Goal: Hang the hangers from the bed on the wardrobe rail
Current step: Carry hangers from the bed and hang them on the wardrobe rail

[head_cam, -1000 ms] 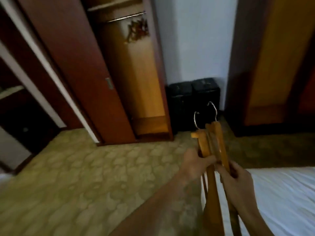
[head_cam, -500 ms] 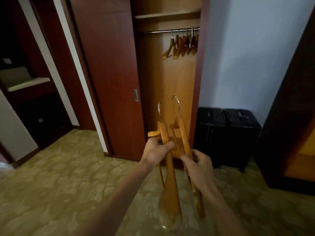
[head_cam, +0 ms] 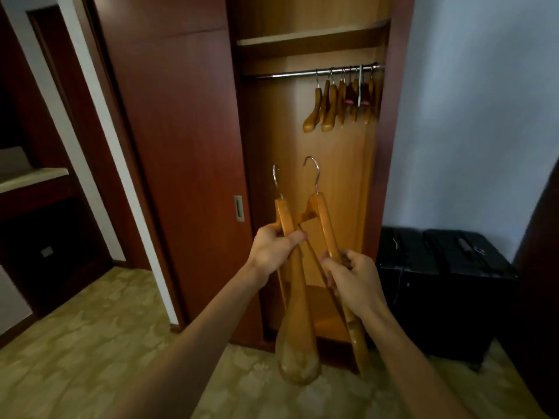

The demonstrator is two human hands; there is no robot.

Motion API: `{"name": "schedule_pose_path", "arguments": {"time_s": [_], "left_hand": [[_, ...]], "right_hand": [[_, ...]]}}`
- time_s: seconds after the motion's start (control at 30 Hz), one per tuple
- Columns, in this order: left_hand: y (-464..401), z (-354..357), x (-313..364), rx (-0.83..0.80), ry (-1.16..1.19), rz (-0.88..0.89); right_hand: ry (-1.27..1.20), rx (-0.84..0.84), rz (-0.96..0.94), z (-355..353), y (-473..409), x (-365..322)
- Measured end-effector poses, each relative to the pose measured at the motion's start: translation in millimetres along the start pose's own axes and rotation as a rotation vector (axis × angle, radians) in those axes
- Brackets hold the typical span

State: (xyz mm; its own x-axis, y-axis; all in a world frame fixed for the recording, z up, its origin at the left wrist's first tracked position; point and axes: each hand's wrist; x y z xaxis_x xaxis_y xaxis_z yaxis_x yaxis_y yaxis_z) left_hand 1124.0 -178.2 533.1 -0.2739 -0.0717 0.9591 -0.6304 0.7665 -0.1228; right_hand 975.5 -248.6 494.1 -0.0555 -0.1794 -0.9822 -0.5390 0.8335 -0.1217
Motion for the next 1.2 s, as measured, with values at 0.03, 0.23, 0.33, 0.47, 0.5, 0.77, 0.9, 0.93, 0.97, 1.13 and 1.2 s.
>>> {"name": "schedule_pose_path", "arguments": {"time_s": [0.03, 0.23, 0.33, 0.47, 0.5, 0.77, 0.9, 0.93, 0.97, 1.13, 1.2], "left_hand": [[-28.6, -1.6, 0.2, 0.002, -0.006, 0.015], [-188.5, -15.7, 14.4, 0.007, -0.042, 0.060], [-256.9, -22.4, 22.0, 0.018, -0.057, 0.082], [-337.8, -28.4, 30.1, -0.002, -0.059, 0.117], [-359.1, -30.4, 31.9, 0.005, -0.051, 0.118], [-526.2, -66.2, 39.8, 0.008, -0.039, 0.177], [-616.2, -85.0, 46.9, -0.020, -0.031, 0.202], [-639.1, -88.9, 50.9, -0.030, -0.022, 0.203], [-660.9, -91.9, 56.0, -0.036, -0.009, 0.200], [-761.7, -95.4, 81.3, -0.073, 0.059, 0.175], [-791.1, -89.1, 90.4, -0.104, 0.066, 0.175]], "right_hand": [[-0.008, 0.001, -0.013, 5.6, -30.1, -0.6], [-0.052, -0.036, -0.030, 36.2, -197.7, -25.7], [-0.030, -0.036, -0.040, 47.6, -264.1, -37.7], [0.000, -0.038, -0.021, 64.3, -345.0, -51.1], [0.002, -0.035, -0.024, 68.6, -364.7, -54.4], [0.019, 0.057, -0.078, 121.6, -511.3, -79.0], [0.017, 0.125, -0.122, 159.5, -588.1, -98.7], [0.012, 0.139, -0.125, 167.1, -607.8, -105.2], [0.008, 0.154, -0.126, 173.0, -627.5, -111.9], [0.018, 0.258, -0.149, 179.7, -714.5, -142.9], [0.017, 0.312, -0.158, 176.7, -743.6, -149.3]]}}
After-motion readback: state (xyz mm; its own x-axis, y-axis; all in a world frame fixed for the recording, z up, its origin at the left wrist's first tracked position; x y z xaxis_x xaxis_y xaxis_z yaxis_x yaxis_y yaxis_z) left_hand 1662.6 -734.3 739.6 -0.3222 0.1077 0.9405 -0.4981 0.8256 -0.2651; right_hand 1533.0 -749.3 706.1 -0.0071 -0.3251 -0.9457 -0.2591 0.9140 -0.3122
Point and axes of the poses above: each hand's wrist, its own y-axis away from the middle knuckle, its own z-axis out of the palm, x = y × z, and after that the axes turned 1 degree about -y, right-handed
